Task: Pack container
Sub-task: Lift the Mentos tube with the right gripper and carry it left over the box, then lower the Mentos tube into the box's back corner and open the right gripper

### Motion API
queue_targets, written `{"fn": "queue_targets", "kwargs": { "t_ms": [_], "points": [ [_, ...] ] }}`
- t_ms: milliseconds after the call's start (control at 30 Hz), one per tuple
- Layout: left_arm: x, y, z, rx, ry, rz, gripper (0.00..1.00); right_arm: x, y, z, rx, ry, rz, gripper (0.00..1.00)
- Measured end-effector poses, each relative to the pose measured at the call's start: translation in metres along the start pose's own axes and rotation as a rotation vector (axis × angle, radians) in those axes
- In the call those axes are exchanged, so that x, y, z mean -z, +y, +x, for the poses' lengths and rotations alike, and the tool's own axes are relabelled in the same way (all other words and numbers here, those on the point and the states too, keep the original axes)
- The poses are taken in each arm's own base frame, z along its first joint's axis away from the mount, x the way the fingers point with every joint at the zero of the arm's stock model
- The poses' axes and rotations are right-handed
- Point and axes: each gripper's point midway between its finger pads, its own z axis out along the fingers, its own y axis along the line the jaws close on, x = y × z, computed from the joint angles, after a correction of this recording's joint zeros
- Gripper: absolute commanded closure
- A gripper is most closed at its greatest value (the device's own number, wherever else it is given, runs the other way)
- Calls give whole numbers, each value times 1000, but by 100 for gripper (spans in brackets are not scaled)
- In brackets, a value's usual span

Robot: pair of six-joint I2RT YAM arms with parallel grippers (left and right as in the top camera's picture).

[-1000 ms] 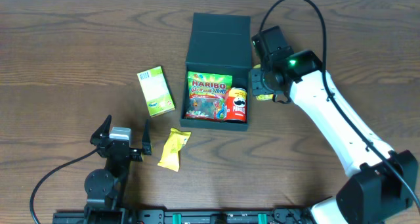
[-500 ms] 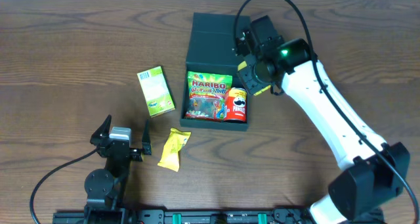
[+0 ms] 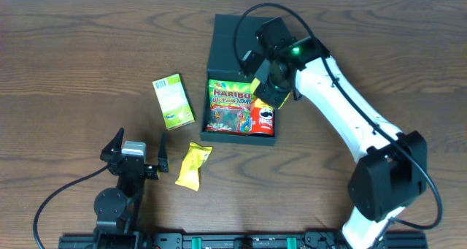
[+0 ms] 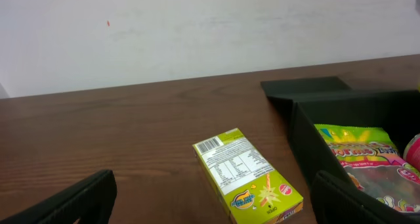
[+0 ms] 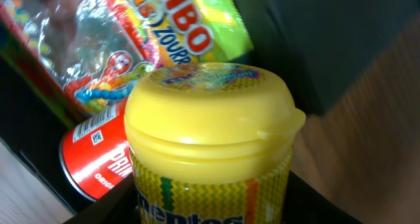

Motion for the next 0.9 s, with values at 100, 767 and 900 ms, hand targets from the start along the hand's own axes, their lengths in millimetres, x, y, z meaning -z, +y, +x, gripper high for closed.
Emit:
{"fn": "queue_targets", "kwargs": {
  "t_ms": [100,767,900],
  "points": [
    [0,0,0,0,0,0,5,-1,0,-4,95,-17,-3,51],
    [0,0,0,0,0,0,5,-37,3,-26,402,-80,-54,46],
    [0,0,0,0,0,0,5,-39,-2,-33,419,-102,-32,48]
  ]
}}
